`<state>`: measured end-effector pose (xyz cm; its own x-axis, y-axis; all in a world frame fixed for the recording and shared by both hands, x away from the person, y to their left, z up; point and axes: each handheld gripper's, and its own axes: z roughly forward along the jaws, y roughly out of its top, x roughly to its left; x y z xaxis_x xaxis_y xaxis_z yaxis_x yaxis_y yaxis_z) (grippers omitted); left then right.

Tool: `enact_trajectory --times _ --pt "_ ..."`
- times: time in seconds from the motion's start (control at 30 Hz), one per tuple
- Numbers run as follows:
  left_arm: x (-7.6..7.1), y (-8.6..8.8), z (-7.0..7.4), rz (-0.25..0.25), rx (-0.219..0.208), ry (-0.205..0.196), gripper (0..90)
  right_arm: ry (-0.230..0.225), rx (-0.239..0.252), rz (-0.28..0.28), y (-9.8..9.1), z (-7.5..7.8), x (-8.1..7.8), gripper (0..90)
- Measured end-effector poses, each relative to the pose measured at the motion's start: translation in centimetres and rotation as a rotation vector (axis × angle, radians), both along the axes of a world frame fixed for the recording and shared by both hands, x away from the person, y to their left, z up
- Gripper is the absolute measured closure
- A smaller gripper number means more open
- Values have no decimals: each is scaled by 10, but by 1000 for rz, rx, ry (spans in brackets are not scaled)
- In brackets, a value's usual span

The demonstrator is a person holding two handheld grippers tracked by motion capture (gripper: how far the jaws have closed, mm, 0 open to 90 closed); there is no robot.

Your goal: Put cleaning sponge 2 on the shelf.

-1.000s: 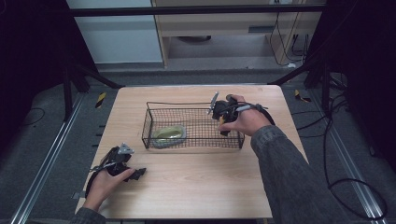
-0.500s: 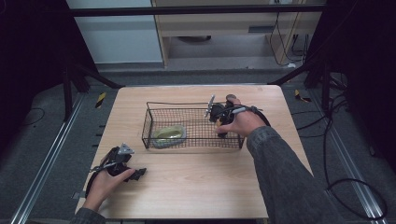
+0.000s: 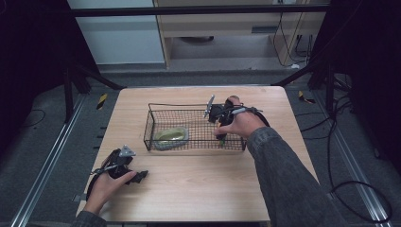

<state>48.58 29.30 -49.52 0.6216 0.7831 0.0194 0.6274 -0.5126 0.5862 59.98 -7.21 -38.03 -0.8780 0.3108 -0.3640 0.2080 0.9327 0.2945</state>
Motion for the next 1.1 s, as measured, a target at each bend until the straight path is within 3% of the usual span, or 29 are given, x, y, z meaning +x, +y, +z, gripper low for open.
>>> enact_trajectory --times 0.57,1.1 --pt "0 0 0 3 -1 0 22 -29 8 -9 -4 10 -4 144" --pt "0 0 0 4 1 1 19 -52 11 -39 -29 19 -11 189"
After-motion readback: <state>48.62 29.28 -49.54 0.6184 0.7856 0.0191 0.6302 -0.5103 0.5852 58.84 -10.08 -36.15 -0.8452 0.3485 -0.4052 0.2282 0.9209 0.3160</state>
